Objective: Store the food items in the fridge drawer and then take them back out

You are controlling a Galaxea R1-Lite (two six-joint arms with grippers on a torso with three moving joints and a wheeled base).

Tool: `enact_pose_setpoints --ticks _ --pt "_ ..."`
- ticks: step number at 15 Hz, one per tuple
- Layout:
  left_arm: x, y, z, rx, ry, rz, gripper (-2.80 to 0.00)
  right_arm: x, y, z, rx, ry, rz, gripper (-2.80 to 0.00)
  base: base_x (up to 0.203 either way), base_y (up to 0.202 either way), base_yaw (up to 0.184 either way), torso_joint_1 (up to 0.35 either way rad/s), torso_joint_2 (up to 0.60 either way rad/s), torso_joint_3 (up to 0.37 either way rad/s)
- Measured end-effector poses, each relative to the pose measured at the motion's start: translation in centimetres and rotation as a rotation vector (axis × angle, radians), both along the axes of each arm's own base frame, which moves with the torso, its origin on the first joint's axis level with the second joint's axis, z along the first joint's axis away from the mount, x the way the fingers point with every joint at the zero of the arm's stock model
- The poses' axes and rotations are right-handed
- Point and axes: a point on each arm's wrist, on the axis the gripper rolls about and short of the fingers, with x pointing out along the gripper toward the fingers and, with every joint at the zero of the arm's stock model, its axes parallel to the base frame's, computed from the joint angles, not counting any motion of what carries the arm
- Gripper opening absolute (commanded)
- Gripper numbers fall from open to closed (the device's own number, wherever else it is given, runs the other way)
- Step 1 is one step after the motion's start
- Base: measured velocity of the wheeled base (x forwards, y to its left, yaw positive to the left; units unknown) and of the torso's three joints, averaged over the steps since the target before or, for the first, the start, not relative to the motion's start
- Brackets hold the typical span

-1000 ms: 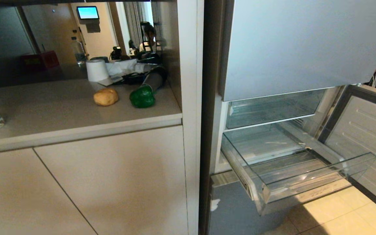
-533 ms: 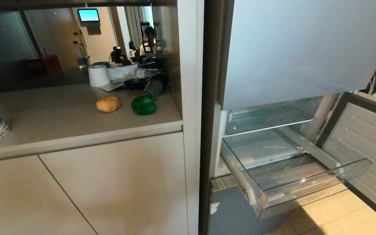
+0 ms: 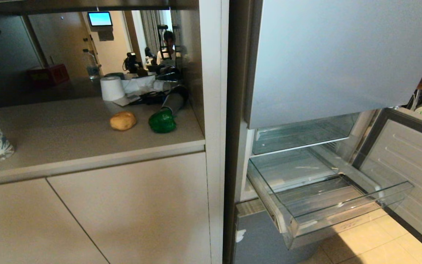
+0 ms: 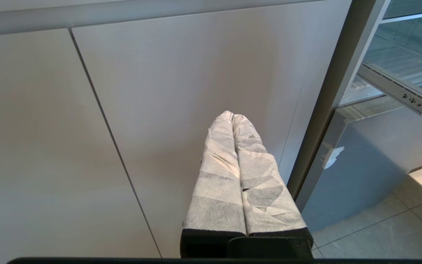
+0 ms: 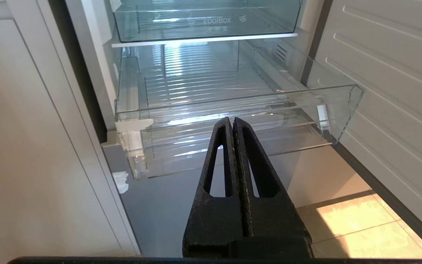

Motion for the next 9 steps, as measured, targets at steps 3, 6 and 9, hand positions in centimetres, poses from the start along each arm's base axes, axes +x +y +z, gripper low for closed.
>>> enact_pose_setpoints --ticks 3,6,9 --pt "0.0 0.0 0.0 0.0 0.0 0.0 -2.8 0.0 0.0 0.0 0.001 0.0 -0.002 -2.8 0.0 0.0 0.0 0.0 0.0 0.0" --pt "0.0 0.0 0.0 0.0 0.0 0.0 -2.8 0.0 -0.01 0.0 0.004 0.0 -0.005 -2.8 0.0 0.0 0.0 0.0 0.0 0.0" --pt "0.0 0.0 0.0 0.0 0.0 0.0 -2.8 0.0 -0.02 0.01 0.013 -0.001 -0.006 -2.8 0.001 -0.004 0.086 0.002 0.0 0.002"
